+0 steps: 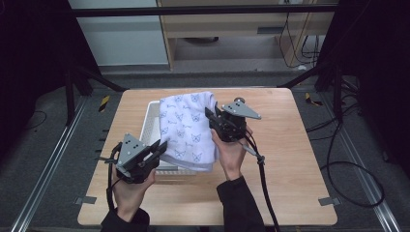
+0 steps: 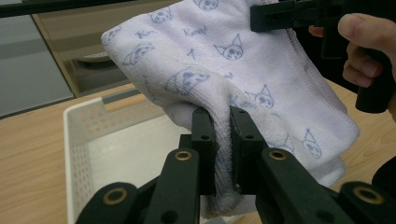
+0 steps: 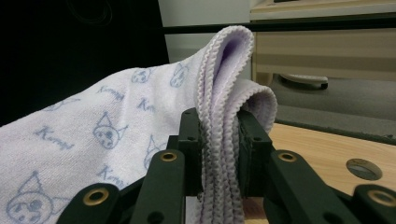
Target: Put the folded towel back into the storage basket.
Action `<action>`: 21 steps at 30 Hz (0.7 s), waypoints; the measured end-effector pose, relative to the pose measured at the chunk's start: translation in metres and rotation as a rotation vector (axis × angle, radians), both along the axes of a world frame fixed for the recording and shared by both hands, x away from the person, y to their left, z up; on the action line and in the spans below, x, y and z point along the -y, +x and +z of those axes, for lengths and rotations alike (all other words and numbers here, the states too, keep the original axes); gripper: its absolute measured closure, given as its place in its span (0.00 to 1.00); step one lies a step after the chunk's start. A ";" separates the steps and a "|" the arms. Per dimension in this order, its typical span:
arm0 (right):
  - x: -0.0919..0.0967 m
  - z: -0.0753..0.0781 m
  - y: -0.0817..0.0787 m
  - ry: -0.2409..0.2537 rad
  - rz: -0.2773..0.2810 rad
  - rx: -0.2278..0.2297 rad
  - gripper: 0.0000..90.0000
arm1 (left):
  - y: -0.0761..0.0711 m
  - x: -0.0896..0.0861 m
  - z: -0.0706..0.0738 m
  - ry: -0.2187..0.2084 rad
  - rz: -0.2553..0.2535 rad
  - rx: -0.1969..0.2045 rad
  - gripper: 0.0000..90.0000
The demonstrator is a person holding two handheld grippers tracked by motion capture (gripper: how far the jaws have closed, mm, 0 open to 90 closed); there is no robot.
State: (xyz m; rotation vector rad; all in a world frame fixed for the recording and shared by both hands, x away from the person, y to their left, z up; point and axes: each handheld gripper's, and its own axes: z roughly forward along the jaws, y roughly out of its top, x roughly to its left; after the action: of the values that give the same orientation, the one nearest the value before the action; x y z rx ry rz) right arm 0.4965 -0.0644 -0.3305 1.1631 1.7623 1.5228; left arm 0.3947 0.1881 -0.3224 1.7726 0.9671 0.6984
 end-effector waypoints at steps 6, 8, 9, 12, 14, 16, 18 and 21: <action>-0.016 -0.001 0.006 -0.022 0.015 -0.005 0.83 | 0.002 -0.014 -0.005 -0.018 0.022 -0.010 0.90; -0.018 -0.002 0.007 -0.022 0.017 -0.007 0.83 | 0.002 -0.017 -0.006 -0.018 0.027 -0.013 0.90; -0.021 -0.002 0.008 -0.023 0.018 -0.007 0.83 | 0.002 -0.018 -0.008 -0.020 0.030 -0.012 0.90; -0.027 -0.004 0.011 -0.029 0.025 -0.011 0.83 | 0.003 -0.024 -0.011 -0.023 0.041 -0.012 0.90; -0.033 -0.004 0.013 -0.040 0.031 -0.012 0.83 | 0.005 -0.027 -0.014 -0.023 0.048 -0.019 0.90; -0.036 -0.004 0.015 -0.045 0.034 -0.011 0.83 | 0.006 -0.030 -0.015 -0.026 0.054 -0.018 0.90; -0.039 -0.004 0.017 -0.047 0.037 -0.012 0.83 | 0.007 -0.031 -0.015 -0.024 0.060 -0.012 0.90; -0.042 -0.005 0.021 -0.046 0.042 -0.016 0.83 | 0.009 -0.034 -0.016 -0.021 0.069 -0.010 0.90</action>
State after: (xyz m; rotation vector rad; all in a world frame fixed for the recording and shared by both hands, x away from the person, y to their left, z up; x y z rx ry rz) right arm 0.5178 -0.0226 -0.3353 1.1253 1.8334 1.4926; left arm 0.4042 0.2222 -0.3389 1.7330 1.0429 0.7207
